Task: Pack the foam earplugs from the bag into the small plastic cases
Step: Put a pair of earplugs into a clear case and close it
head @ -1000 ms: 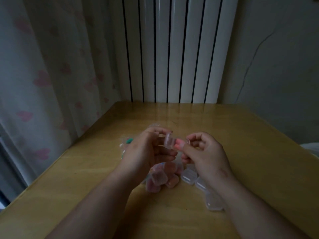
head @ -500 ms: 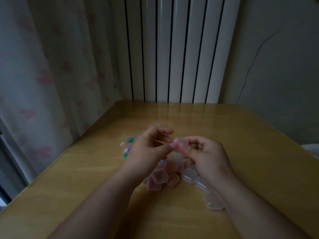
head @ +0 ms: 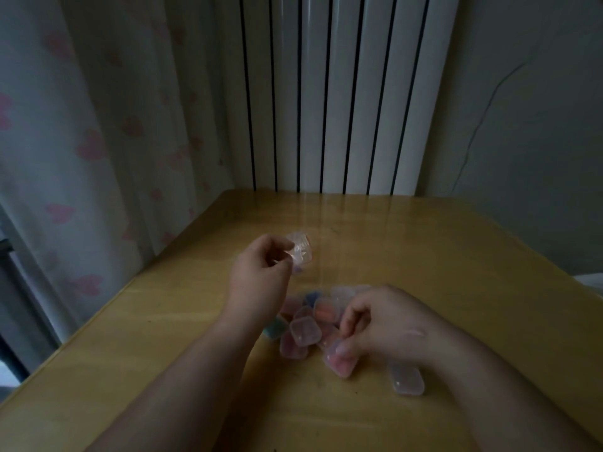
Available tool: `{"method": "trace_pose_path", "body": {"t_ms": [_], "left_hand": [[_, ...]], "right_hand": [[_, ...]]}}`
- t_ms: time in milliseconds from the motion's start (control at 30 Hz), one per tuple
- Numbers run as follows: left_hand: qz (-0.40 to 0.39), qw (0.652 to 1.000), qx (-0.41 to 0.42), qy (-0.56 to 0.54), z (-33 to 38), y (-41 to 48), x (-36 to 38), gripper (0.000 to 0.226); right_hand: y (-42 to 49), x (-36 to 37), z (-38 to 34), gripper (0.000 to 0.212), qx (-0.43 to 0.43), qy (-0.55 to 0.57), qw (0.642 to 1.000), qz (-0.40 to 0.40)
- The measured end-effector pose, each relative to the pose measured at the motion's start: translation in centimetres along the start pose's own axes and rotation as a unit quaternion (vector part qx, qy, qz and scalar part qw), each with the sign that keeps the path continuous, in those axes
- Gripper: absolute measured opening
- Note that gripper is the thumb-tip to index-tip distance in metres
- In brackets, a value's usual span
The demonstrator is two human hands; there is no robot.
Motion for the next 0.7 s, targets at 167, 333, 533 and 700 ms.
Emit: {"method": "trace_pose_path", "body": {"t_ms": [167,333,533,700], "left_hand": [[0.076,0.993,-0.010,0.086,-1.6,1.6,-1.8,0.063],[0.098,0.969,0.000,0.226,-2.5,2.5,-2.6,0.045],[0.116,0.913,-0.083,0.383,-3.2,3.2,-4.1,0.051],[0.062,0.873,-0.113,0.471,-4.2,3.6,-3.8,0.067]], "right_hand": [[0.5,0.3,-0.2,0.015,-0.003,0.001,0.996,0.090],[1.0,-1.7,-0.6,0.009,0.007,0.118,0.968,0.222],[4.8,-1.5,-1.5,0.006,0.010,0.074,0.985,0.156],[7.5,0.0,-3.0,0.054,0.032,-0.050,0.991,0.120]]}}
Point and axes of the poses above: each hand's wrist, its own y-axis towards the middle knuckle, its own x-axis out of the palm, z = x × y, the point moved 4 cm from there along y, towards the middle knuckle, and after that the axes turned 4 degrees about -y, right-handed, at the moved point
